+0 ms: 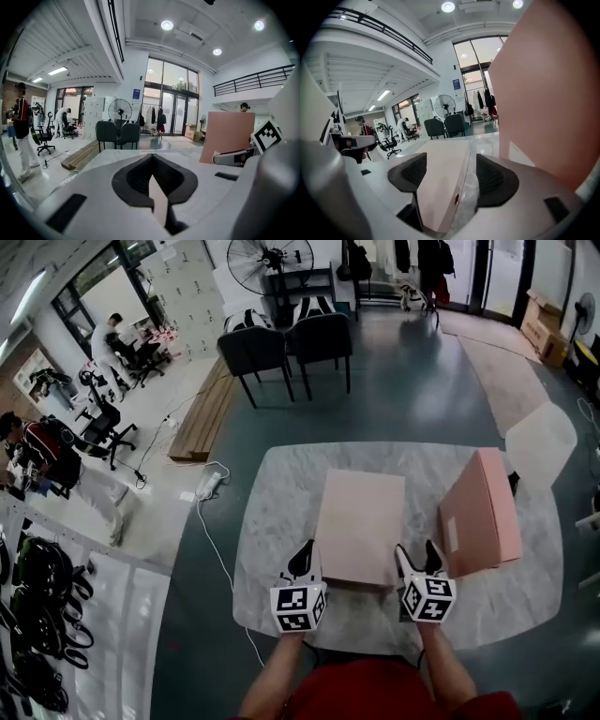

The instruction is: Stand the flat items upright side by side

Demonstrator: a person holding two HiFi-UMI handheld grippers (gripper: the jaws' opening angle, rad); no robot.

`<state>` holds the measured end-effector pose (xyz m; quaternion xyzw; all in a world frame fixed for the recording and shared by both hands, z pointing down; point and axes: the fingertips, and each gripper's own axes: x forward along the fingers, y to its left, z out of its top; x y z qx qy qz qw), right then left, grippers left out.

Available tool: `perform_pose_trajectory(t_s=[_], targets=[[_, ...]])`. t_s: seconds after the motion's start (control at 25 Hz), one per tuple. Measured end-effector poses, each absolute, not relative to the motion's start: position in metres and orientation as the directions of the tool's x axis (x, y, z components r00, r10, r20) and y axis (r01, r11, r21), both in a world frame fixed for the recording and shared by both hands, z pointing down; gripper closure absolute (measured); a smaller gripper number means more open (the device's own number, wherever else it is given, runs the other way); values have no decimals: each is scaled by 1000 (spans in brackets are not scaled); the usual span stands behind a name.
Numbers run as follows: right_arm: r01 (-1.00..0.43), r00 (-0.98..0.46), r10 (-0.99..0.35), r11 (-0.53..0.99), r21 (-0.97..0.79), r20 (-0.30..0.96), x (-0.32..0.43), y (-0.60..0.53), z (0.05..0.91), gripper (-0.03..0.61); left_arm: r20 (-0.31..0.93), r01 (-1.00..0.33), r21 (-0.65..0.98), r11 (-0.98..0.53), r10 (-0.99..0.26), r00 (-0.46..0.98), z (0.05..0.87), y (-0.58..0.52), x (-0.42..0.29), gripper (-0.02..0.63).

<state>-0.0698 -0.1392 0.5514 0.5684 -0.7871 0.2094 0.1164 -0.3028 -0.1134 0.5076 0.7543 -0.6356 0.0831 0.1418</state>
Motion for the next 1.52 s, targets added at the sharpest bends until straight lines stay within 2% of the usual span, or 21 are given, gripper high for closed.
perform_pose_trajectory(t_s=[0.6,0.88,1.08,1.36,1.52], targets=[[-904,-407,-737,242,-351,540,-93,-224,616,256,498,-962,129,-241,-823,273,585,-216,-332,611],[-836,-517,-632,229,-498,577,-94,-238,648,256,593,-936,203,-288,-724,352,631,-234,-337,611],[-792,-576,-579,218,-571,577,-95,-241,665,256,628,-892,325,-313,-634,451,658,-239,-341,611],[-685,-673,-519,166,-709,528,-101,-247,682,252,701,-882,339,-326,-538,468,696,-242,-337,611],[-669,-695,-491,175,-722,525,-104,-249,686,245,715,-880,332,-340,-518,470,705,-244,-329,611]])
